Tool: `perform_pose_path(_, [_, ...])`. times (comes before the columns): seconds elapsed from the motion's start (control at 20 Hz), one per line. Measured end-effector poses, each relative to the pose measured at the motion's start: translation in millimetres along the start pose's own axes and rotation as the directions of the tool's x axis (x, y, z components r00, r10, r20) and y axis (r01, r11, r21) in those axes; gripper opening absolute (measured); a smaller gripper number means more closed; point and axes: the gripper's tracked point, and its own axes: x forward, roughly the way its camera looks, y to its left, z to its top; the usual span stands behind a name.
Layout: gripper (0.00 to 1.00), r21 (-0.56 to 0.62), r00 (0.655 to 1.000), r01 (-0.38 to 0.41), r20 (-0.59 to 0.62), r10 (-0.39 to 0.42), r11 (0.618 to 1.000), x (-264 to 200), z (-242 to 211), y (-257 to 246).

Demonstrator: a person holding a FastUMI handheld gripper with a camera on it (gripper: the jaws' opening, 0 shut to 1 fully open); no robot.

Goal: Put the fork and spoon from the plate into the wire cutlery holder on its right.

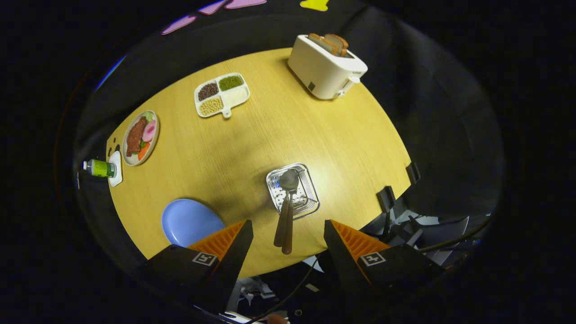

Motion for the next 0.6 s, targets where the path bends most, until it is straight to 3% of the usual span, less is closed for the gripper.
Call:
perform_pose_path(0.1, [0.99,-0.052,0.987,0.001,0.158,0.008,0.999,-21.8,20.1,0.7])
perform_pose_path(0.2, [0.99,-0.100,0.946,-0.003,0.321,0.035,0.995,-49.2,41.3,3.2])
perform_pose_path(0.4, [0.98,-0.164,0.793,-0.035,0.595,0.127,0.986,-106.8,76.8,19.3])
perform_pose_path(0.6, [0.98,-0.225,0.679,-0.048,0.707,0.197,0.973,-136.0,75.3,19.9])
